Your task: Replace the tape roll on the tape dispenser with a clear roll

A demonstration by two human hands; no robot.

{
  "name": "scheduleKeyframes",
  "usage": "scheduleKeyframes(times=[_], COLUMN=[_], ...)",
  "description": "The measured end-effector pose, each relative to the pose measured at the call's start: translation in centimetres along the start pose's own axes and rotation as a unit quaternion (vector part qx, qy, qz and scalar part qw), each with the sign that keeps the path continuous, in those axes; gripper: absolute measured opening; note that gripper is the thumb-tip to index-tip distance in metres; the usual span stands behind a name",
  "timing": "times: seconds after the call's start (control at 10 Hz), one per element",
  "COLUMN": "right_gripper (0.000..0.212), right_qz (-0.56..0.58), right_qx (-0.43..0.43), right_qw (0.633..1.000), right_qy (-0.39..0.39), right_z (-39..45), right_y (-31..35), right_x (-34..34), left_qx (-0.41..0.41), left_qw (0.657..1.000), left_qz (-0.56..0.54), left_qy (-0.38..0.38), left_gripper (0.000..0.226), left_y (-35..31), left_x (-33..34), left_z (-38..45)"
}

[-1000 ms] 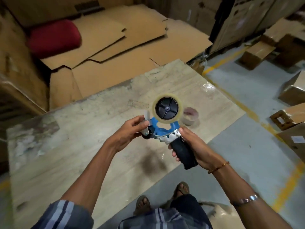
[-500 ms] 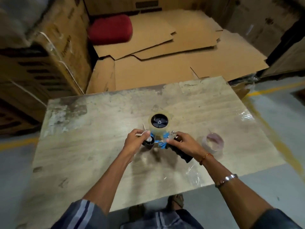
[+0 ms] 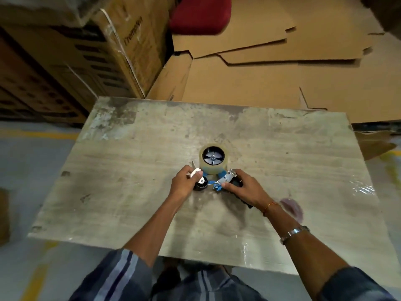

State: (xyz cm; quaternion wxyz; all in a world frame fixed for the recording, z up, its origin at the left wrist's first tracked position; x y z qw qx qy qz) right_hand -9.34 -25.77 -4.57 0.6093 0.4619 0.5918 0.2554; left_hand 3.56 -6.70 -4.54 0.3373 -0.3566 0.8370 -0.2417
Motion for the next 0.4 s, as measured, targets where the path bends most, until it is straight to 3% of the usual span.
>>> scheduleKeyframes(times=[0.1,0.3,0.4], right_gripper=[0.046,0.037,0.054], right_qz=[-0.024,-0.051,-0.110], right_qx=[-0.030,-0.059,-0.035], right_qw=[0.999,0.996,0.993], right_qy=[0.006,0.037,0.029], right_z=[0.1,0.5,1.4], right_y=[0.2,1.3,1.7], right_x=[-0.1,-1.3,-3.1], left_qx=[-0.003,-0.006,0.002], left_qw=[0.998,0.997,0.990], left_qz=[0.031,0.070,0.126], left_qy=[-0.053,-0.044,-0.057], left_gripper=[0.028,0.023,0.016], left_y=[0.2,-0.4,-3.3], left_x=[0.3,-0.7,-2.0], left_z=[-0.2,0.1,-0.2])
Point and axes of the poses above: each hand's wrist, its own z-axis towards the middle knuckle, its own x-axis out of the palm, y = z × x, the point moved 1 cm from there along z, towards the middle knuckle, and after that the axes turned 15 degrees about -x, right-handed, at the moved point
